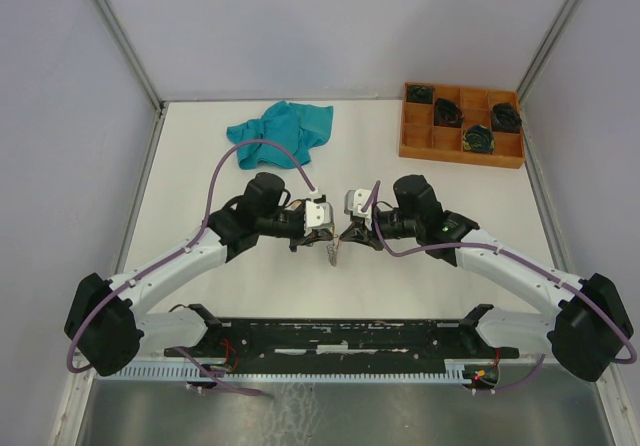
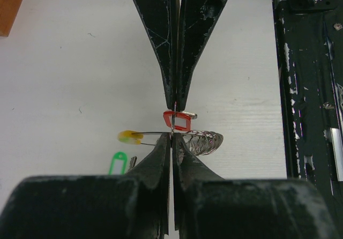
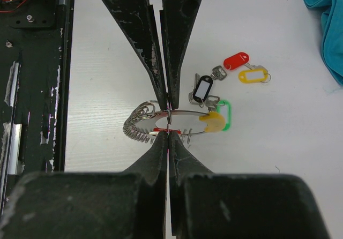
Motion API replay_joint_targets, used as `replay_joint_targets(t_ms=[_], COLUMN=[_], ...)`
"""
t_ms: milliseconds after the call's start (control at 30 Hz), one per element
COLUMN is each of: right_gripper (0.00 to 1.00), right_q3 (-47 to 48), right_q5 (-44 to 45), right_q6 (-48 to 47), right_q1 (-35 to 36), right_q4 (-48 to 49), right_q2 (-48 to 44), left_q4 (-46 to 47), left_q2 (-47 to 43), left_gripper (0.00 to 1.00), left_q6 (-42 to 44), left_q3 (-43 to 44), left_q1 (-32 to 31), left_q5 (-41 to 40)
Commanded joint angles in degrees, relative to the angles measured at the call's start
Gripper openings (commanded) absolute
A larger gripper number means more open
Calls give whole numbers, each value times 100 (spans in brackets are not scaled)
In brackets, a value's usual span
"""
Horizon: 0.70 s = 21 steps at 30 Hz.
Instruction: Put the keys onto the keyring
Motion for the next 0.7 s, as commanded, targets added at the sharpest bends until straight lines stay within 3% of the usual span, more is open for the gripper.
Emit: replay_joint_targets(t_ms=[0, 667], right_gripper=[1, 1], right_q3=[121, 130], right_q5=[81, 211], right_q6=[-8, 13], right_q1=[29, 82], right_q4=[181, 267], right_q2=[-69, -55], left_q4=[209, 210], left_q2=[-20, 32], left_gripper=[3, 3], left_q6=[-172, -203], left_q3=[218, 227], left_q1=[-29, -24], left_q5=[220, 291])
